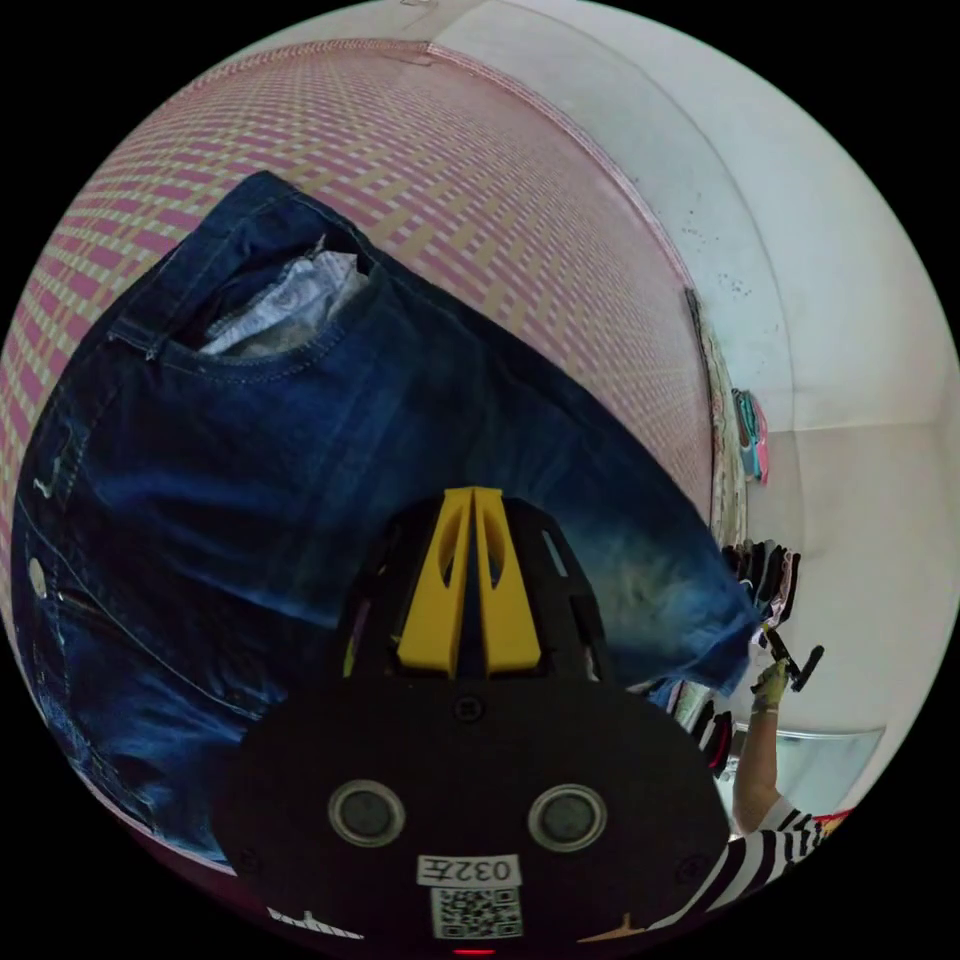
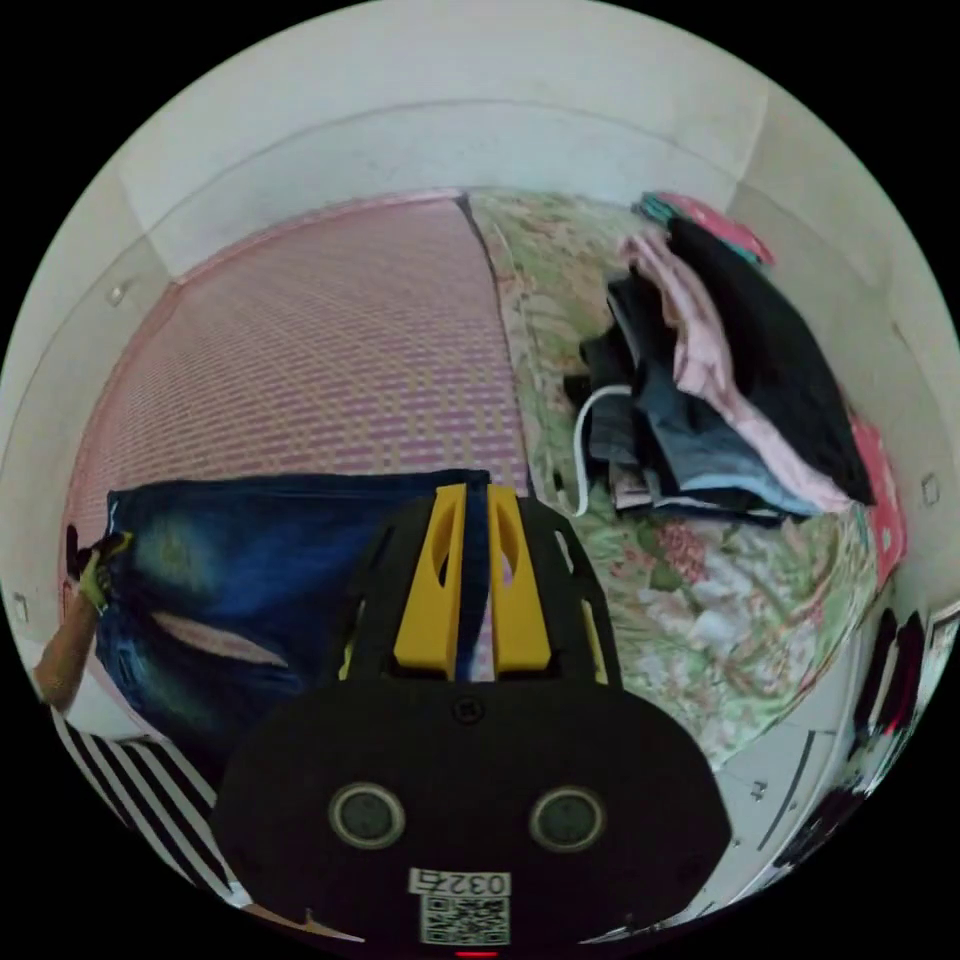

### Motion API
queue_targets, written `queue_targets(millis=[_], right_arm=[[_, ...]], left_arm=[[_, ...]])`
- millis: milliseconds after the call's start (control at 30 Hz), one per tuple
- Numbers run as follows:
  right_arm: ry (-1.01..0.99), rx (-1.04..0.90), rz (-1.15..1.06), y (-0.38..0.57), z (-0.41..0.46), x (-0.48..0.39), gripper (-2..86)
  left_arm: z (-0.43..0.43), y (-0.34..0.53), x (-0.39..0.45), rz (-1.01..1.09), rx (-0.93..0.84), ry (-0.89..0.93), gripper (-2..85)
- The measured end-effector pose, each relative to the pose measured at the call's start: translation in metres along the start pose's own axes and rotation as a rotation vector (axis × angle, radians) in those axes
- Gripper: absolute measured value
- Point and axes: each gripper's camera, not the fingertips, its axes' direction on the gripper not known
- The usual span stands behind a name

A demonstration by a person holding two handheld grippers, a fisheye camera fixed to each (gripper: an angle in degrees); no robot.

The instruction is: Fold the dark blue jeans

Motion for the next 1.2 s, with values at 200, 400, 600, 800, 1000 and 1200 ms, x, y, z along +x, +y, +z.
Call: queue_targets(millis=[200,400,600,800,1000,1200], right_arm=[[-0.078,-0.095,0.036,0.005,0.071,-0.037,-0.6],[-0.090,-0.222,0.143,0.021,0.125,-0.050,-0.9],[-0.092,-0.219,0.124,-0.028,0.157,-0.058,-1.0],[-0.114,-0.223,0.149,-0.079,0.174,-0.040,-1.0],[-0.300,-0.119,0.187,-0.039,0.132,0.001,-1.0],[-0.409,-0.091,0.379,0.087,0.094,0.057,-0.7]], left_arm=[[0.003,-0.014,-0.011,0.045,0.003,-0.066,-0.9],[-0.004,-0.027,-0.030,0.076,0.033,-0.140,-1.0],[-0.018,-0.033,-0.077,-0.070,0.095,-0.087,-1.0],[-0.035,-0.021,-0.116,-0.056,0.054,0.083,-0.9],[-0.110,0.075,-0.181,-0.047,0.211,0.195,-0.9],[-0.179,0.215,-0.297,-0.335,0.357,0.176,-0.4]])
